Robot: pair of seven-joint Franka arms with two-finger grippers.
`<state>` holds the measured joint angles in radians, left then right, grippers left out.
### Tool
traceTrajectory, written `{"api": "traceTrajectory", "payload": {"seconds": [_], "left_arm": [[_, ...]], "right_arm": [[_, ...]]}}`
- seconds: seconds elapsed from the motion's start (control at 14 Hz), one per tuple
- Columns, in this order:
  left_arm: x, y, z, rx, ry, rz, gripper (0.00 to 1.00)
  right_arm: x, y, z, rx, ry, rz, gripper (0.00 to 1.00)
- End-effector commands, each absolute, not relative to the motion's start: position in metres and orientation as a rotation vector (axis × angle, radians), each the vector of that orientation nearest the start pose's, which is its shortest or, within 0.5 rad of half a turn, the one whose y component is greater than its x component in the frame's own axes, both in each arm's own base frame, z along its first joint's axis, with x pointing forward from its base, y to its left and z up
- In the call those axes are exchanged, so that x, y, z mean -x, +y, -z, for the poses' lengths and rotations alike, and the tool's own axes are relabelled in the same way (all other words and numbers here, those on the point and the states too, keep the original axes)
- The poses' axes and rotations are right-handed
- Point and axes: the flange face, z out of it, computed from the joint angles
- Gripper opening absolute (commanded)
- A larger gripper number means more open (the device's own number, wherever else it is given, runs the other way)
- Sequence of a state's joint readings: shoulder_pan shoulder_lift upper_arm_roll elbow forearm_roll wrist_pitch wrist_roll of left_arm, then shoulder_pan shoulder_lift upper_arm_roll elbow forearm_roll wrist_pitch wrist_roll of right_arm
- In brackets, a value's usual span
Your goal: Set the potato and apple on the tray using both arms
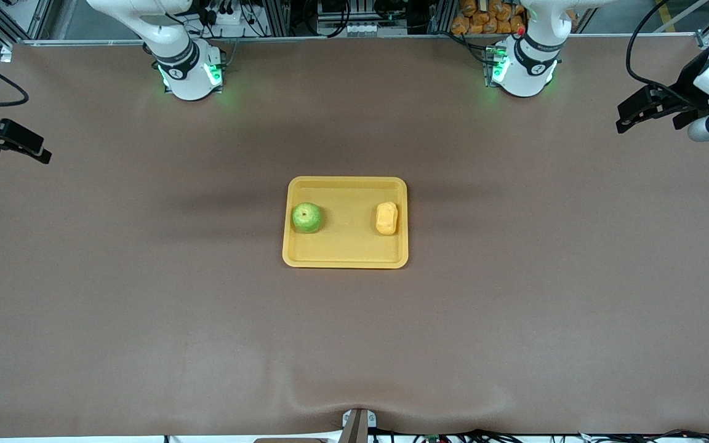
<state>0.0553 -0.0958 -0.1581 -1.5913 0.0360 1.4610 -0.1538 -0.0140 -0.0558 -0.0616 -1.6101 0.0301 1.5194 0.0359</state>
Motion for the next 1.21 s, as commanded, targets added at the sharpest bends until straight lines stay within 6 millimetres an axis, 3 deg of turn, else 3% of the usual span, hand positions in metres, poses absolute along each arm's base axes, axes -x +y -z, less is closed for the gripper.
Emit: {"api": "traceTrajectory", "payload": {"seconds": [0.0,0.29,0.57,1.14], "left_arm": [[-0.518,-0.05,-0.665,3.096,-0.075,-0.019,1.0],[-0.521,-0.048,-0.663,3.082,-0.077,-0.024,1.0],[-0.526,-0.047,-0.672,3.088,-0.082,0.009,1.0],[-0.526,-0.046,-0.672,3.088,-0.082,0.006,1.0]], "right_arm": [[-0.52,-0.039,-0.64,3.111,0.153,-0.056,1.0],[-0.52,-0.05,-0.637,3.071,0.191,-0.107,1.0],[-0.52,-0.05,-0.638,3.072,0.172,-0.109,1.0],[-0.52,-0.05,-0.639,3.072,0.172,-0.104,1.0]]}}
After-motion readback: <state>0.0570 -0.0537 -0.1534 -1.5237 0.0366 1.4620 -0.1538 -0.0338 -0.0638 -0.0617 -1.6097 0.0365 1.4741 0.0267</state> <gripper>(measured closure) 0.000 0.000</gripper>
